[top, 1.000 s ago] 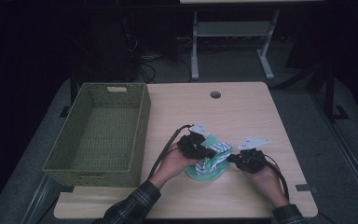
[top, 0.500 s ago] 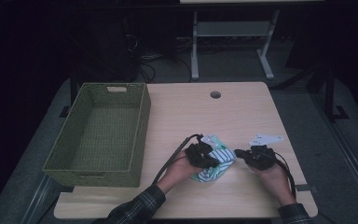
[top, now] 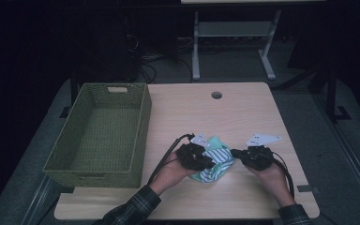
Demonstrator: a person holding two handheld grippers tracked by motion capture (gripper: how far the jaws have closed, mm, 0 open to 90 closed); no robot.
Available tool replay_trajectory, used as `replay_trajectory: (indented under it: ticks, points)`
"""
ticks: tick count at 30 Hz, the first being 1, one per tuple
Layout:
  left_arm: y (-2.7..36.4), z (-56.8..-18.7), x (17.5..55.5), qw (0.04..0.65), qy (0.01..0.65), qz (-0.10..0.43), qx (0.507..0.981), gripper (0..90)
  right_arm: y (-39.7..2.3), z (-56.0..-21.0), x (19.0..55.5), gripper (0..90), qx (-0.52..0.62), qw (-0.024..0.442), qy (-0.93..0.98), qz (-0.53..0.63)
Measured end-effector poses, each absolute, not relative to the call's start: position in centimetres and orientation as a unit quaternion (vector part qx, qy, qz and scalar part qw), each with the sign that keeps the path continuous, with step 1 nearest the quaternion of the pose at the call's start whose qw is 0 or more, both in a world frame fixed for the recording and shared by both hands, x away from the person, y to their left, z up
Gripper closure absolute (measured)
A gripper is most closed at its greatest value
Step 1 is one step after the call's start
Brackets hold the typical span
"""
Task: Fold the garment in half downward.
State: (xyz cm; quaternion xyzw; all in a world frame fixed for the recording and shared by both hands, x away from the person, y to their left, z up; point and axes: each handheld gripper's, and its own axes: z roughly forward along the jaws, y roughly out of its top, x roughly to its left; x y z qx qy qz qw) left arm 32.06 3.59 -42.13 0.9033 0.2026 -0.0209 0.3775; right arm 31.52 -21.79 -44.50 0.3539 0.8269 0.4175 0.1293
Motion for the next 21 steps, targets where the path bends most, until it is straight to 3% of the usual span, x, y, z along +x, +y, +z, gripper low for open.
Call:
replay_trajectory:
  ticks: [11,21]
  points:
    - [2.3,-44.8,29.7,0.320,0.181,-0.027,0.930,81.3,-20.5,-45.9,32.4,89.6,0.353,0.117,0.845,0.384]
    - [2.9,-44.5,29.3,0.315,0.181,-0.018,0.932,81.4,-20.5,-46.3,32.5,89.7,0.357,0.105,0.852,0.367]
